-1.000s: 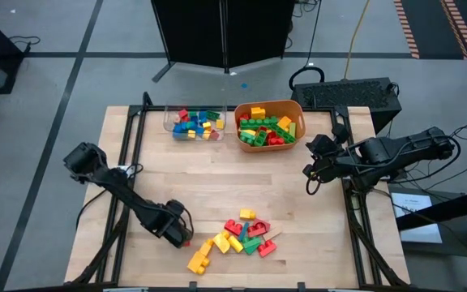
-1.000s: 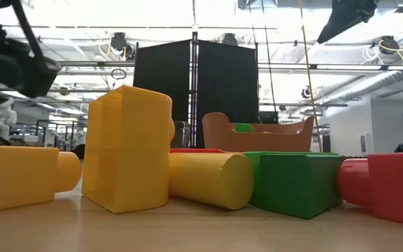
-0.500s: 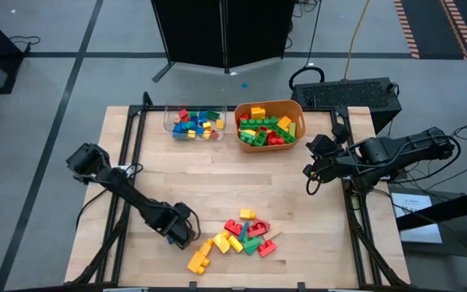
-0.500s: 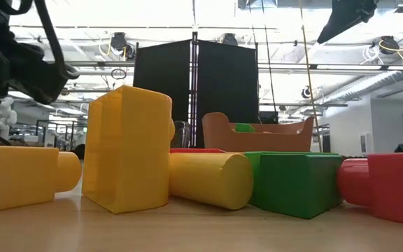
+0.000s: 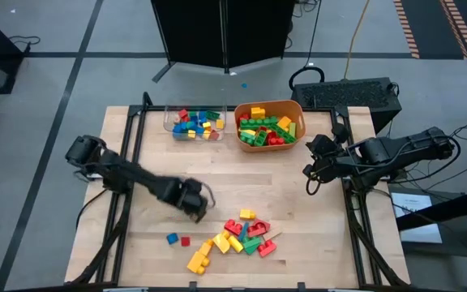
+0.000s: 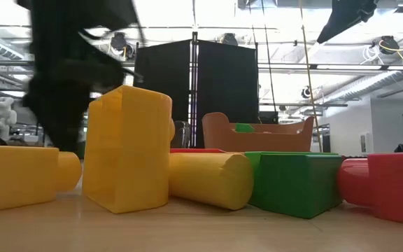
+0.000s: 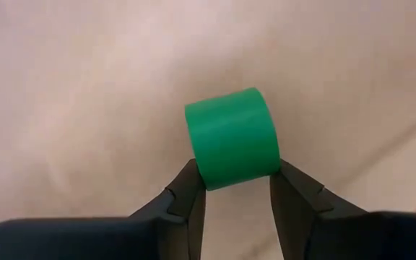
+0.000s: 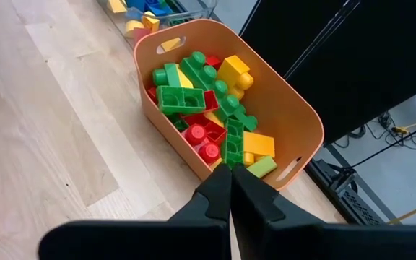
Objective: Sort blocks by size
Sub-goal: Put the small green block into the transparent bin, then put the small blue block into the transparent bin
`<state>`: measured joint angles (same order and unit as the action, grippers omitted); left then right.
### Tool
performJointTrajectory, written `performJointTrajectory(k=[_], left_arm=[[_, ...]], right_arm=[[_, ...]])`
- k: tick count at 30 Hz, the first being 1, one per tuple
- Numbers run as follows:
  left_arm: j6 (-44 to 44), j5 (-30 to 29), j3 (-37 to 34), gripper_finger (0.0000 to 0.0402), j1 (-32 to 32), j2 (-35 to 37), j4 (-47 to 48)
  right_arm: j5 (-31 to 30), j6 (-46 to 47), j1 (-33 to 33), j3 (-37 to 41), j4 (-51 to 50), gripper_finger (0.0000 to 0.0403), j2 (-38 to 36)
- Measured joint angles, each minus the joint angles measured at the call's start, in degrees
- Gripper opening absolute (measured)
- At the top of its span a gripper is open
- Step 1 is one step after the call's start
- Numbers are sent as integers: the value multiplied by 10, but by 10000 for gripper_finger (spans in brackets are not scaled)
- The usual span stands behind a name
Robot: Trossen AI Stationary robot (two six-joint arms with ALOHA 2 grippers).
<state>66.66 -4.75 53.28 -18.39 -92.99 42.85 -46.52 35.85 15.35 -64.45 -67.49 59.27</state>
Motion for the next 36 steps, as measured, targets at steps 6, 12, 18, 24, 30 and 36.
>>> performJointTrajectory(k=[6,12,18,24,30,36], left_arm=[[-120,-41,7,113,142,64,2],[-245,-117,55,113,296,127,-13],[-369,-170,94,113,432,141,-73],[-468,-160,95,114,516,119,-88],[-554,-108,95,249,532,110,-116],[-550,-43,95,314,526,111,-93]], right_arm=[[0,-1,0,0,0,4,0],[0,-1,0,0,0,4,0],[0,-1,0,0,0,4,0],[0,-1,0,0,0,4,0],[0,-1,0,0,0,4,0],[0,-1,0,0,0,4,0]])
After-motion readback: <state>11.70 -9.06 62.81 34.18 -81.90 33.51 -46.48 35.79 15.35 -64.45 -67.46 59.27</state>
